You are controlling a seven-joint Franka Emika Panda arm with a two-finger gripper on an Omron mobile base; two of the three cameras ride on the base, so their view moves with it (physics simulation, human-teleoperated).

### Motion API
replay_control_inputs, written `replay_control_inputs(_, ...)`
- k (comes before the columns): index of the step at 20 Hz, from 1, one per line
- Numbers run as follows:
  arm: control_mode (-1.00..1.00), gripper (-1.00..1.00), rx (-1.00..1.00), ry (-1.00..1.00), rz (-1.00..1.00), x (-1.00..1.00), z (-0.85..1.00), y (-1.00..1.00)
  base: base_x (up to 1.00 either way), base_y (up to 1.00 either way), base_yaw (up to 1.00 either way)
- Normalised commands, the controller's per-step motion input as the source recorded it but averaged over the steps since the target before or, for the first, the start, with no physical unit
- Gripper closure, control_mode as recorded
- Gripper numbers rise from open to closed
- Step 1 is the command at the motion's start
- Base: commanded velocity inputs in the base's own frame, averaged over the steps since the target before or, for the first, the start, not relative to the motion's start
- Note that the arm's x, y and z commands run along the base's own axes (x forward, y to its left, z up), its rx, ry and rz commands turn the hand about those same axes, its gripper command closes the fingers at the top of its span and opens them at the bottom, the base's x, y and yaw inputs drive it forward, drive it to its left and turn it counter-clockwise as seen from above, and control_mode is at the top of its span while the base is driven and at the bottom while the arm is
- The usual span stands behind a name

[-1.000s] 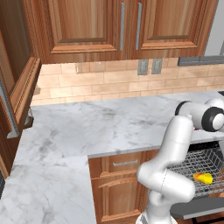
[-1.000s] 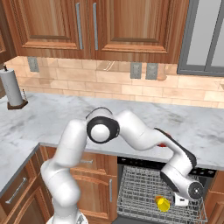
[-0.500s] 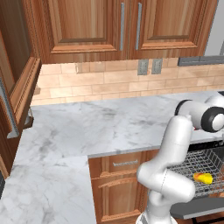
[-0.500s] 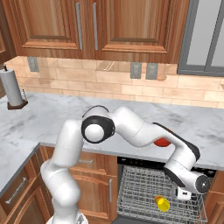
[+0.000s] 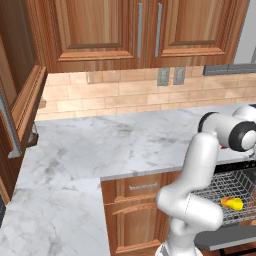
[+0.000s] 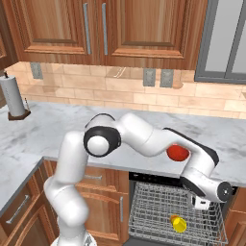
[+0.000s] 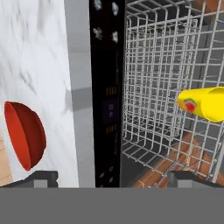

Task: Pick up the cup and bowl from the counter, place them in the dishwasher, and close the dishwasher door.

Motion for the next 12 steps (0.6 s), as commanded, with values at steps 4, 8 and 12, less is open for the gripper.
replay_control_inputs(4, -1.0, -1.0, 0.0, 0.0, 0.01, 0.32, 0.2, 0.3, 0.0, 0.0, 0.0)
replay_control_inputs(8, -1.0, -1.0, 0.0, 0.0, 0.0, 0.38, 0.14, 0.15, 0.0, 0.0, 0.0)
replay_control_inputs(12, -1.0, -1.0, 0.0, 0.0, 0.0, 0.46, 0.11, 0.0, 0.0, 0.0, 0.0)
